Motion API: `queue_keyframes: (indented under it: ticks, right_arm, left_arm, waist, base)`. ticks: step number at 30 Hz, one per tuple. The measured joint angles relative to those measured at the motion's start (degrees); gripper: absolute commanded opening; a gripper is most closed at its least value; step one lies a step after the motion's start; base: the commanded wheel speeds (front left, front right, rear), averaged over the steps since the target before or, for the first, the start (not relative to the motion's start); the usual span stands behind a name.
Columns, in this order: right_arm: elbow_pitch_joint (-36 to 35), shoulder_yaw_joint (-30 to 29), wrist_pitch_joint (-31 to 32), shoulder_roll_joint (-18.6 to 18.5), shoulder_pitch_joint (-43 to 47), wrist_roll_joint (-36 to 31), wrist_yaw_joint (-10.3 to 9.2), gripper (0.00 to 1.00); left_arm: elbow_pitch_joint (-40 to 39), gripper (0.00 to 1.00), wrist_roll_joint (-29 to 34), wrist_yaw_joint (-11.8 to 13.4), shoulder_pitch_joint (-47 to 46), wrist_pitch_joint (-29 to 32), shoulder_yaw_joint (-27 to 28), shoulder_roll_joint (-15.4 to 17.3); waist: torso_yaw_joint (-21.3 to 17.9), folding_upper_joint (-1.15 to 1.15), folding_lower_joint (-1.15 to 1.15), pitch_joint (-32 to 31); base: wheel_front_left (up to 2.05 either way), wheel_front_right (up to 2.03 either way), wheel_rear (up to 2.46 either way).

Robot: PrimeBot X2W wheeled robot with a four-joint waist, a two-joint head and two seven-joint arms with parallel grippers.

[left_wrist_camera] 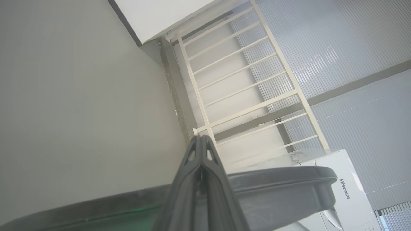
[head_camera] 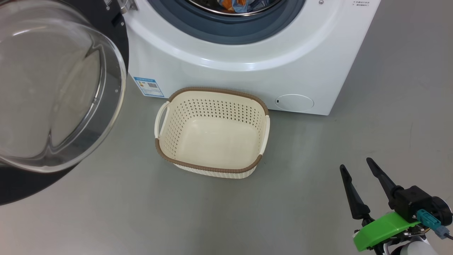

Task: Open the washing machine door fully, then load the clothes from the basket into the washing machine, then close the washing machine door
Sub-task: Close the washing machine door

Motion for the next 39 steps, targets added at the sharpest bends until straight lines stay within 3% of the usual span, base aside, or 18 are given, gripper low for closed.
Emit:
queue_keyframes:
  ticks: [11,23,39]
  right_arm:
    - [-0.62,0.20,0.53,-0.10,-0.07,0.00,0.00,1.00]
    - [-1.11,0.48,1.00,-0.48,-0.85,0.42,0.00,1.00]
    - [-0.76,0.69,1.34,-0.86,-1.10,0.59,0.00,1.00]
  left_arm:
    - [3.26,0.00,0.76,0.11,-0.02,1.76,-2.07,1.27]
    - [4.53,0.00,-1.91,1.27,-1.23,4.87,-0.45,1.19]
    - [-0.44,0.00,-7.20,2.89,0.28,13.35,0.87,-0.37]
  waist:
    - [0.68,0.00,0.00,0.71]
    - [0.81,0.00,0.00,1.64]
    - [1.27,0.00,0.00,1.32]
  base:
    - [0.00,0.00,0.00]
    - [0.00,0.00,0.00]
    - [0.00,0.00,0.00]
